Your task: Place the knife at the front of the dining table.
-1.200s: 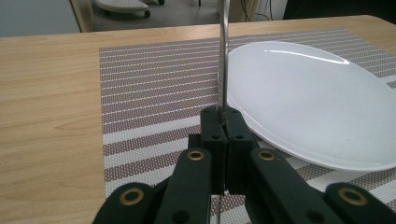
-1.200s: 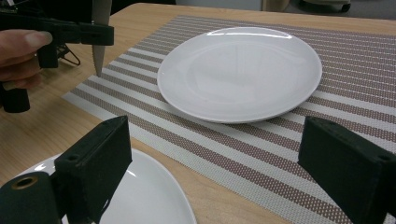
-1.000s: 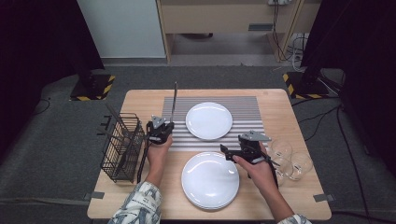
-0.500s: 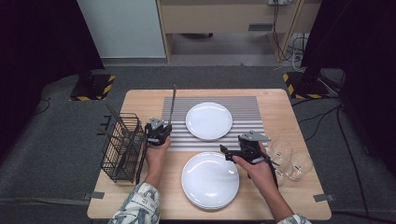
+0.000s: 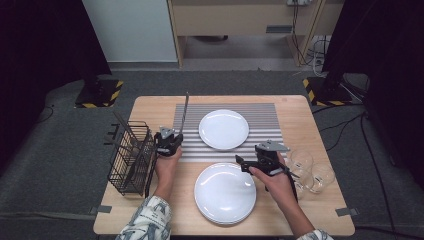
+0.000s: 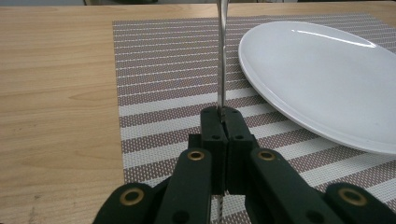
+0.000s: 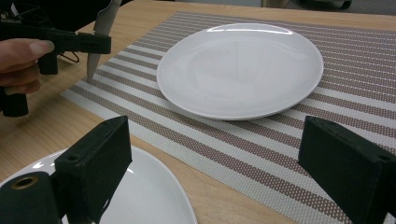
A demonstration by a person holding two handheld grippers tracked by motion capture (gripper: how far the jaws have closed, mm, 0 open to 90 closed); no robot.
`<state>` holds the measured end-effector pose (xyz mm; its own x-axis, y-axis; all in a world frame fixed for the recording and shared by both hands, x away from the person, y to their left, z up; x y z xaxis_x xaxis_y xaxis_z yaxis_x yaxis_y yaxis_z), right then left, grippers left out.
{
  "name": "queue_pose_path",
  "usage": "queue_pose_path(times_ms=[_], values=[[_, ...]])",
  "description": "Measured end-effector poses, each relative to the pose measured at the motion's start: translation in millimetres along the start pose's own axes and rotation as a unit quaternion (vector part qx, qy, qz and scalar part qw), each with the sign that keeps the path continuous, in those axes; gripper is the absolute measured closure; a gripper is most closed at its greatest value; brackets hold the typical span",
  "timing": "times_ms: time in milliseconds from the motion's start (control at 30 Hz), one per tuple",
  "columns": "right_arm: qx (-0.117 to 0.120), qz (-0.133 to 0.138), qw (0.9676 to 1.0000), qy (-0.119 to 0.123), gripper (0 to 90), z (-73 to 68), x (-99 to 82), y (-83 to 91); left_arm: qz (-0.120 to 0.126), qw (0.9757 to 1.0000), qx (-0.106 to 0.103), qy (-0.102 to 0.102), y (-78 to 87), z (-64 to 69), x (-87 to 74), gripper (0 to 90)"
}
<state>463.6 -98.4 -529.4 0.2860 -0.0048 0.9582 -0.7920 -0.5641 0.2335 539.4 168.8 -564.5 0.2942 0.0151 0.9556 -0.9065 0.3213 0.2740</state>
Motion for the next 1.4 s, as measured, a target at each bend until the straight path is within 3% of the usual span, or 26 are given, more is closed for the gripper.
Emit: queue_pose_path(times_ms=[1400], values=[[0.000, -0.006, 1.0000, -0.002, 9.6, 1.7, -3.1, -0.9, -0.020, 0.9997, 0.008, 0.009, -4.0, -9.9, -12.6, 88.7]])
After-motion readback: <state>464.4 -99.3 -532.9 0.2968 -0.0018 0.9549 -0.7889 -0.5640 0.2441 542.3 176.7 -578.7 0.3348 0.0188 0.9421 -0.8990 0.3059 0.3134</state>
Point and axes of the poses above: each handheld gripper's, and its own axes: y roughly backward along the jaws, x roughly out of its top, z roughly to its right, the point moved 9 cm from there along -y, roughly forward along the jaws, and after that the axes turned 15 degrees about z, right-handed, at the moved point
